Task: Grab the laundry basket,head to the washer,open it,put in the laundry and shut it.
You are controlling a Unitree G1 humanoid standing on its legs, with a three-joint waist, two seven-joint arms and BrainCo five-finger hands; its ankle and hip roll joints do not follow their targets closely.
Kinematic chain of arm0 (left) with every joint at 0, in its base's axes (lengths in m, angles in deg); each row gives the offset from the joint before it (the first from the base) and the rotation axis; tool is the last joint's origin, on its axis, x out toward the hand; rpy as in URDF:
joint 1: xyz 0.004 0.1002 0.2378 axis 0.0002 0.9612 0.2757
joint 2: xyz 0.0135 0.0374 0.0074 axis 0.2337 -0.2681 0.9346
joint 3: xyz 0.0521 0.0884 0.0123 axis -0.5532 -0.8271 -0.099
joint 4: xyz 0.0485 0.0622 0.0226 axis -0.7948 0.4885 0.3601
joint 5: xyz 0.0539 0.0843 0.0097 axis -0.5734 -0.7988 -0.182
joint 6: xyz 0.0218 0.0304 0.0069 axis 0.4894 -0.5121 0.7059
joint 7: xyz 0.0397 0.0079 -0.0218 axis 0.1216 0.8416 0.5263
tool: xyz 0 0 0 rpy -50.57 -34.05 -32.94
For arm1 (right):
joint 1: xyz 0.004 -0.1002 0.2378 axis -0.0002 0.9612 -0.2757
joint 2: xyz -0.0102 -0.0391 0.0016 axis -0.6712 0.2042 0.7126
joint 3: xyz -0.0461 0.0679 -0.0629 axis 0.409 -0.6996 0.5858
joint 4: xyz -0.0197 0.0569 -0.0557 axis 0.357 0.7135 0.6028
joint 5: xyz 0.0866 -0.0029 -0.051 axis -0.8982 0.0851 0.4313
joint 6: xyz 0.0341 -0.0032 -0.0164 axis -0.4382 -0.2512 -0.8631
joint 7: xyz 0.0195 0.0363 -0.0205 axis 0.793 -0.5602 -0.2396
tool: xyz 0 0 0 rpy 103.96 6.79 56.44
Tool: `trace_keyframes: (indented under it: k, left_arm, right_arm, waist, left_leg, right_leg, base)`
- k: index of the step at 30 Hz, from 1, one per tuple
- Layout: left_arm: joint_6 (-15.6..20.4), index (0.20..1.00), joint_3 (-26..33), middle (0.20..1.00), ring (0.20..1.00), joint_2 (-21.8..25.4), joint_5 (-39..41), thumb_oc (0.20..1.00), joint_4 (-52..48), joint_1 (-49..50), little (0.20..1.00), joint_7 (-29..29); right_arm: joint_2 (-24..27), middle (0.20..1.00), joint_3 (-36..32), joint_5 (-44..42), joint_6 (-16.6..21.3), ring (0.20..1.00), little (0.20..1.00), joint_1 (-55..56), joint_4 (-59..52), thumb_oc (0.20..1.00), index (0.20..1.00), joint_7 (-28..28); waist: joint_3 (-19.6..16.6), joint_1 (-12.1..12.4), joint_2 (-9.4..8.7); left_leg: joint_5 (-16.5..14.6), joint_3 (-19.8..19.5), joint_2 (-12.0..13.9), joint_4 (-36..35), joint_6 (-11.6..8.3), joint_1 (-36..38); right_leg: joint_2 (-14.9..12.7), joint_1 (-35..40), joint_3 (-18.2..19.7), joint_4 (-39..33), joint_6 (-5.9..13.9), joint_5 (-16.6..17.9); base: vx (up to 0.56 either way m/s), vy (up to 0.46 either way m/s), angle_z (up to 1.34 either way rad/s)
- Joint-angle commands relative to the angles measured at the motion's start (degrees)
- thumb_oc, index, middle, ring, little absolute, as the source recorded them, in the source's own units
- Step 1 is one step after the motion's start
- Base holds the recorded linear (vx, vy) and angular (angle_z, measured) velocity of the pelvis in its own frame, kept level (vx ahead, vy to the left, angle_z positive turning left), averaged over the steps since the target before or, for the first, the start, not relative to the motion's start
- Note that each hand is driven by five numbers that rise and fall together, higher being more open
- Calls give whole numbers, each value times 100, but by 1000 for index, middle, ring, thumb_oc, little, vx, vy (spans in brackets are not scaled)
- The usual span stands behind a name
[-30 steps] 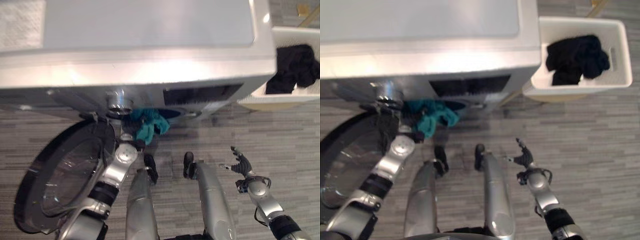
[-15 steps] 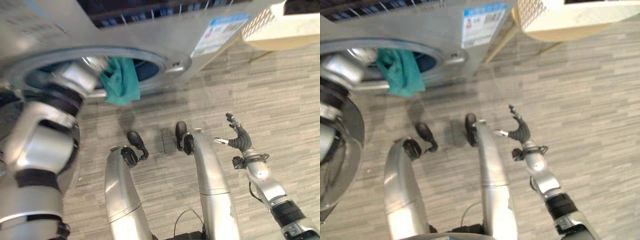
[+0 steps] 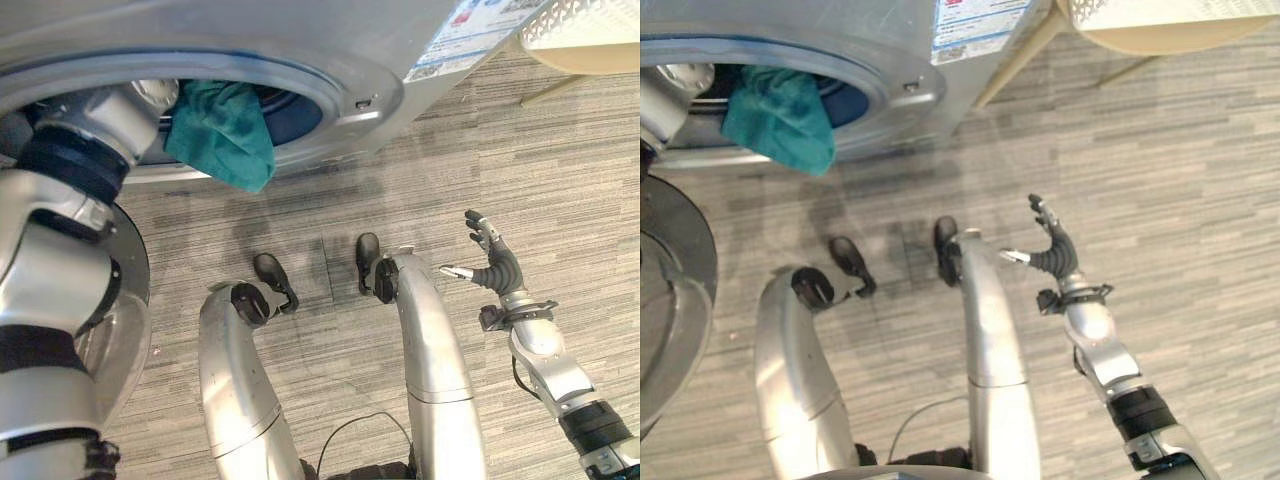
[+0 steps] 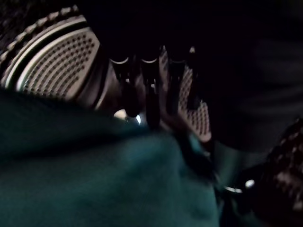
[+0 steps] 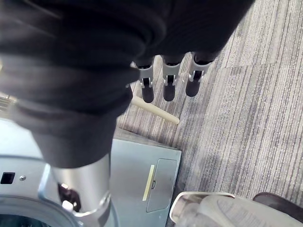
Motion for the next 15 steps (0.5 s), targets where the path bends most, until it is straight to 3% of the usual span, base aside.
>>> trace_keyframes:
  k: [1,8,12,15]
  left_arm:
    - [215,1000,396,1000,1000,-75,217,1000,88,315,1000,-473]
    - [308,1000,876,1000,1000,-186,279,1000,-562,1436,1000,-748]
    - [153,1000,753,1000,1000,-158,-412,1000,-590,1812,1000,-880]
    - [-136,1000,282,1000,1000,-209,-1317,1000,117,1521,1000,-996]
  right_arm:
    - [20,1000,67,-3,93,1000,1000,366,-260,1000,1000,128]
    - [-75,1000,48,8,-4,1000,1000,378,-81,1000,1000,173]
    - [-51,1000,16,37,-43,1000,1000,265,-4,1000,1000,154]
    - [151,1000,15,-86,-7,1000,1000,45,-19,1000,1000,95]
  waist:
    - [-672,-262,216]
    - [-769,-139,191]
    - [-785,-63,183]
    - [-670,-73,134]
  left_leg:
    - [-95,-406,-133,-73,99,-109]
    - [-4,-423,-230,-361,9,-5]
    - [36,-421,-246,-438,-19,-26]
    - [100,-455,-281,-424,-23,-232]
  right_leg:
    - [-33,139,124,-774,452,-32]
    - [-97,288,89,-1029,434,49]
    - [-105,273,90,-1089,442,98]
    - [-85,70,151,-1061,453,182]
  base:
    - [-21,-7,19]
    - [-20,-8,13]
    - [-10,3,5]
    - [-11,-3,1]
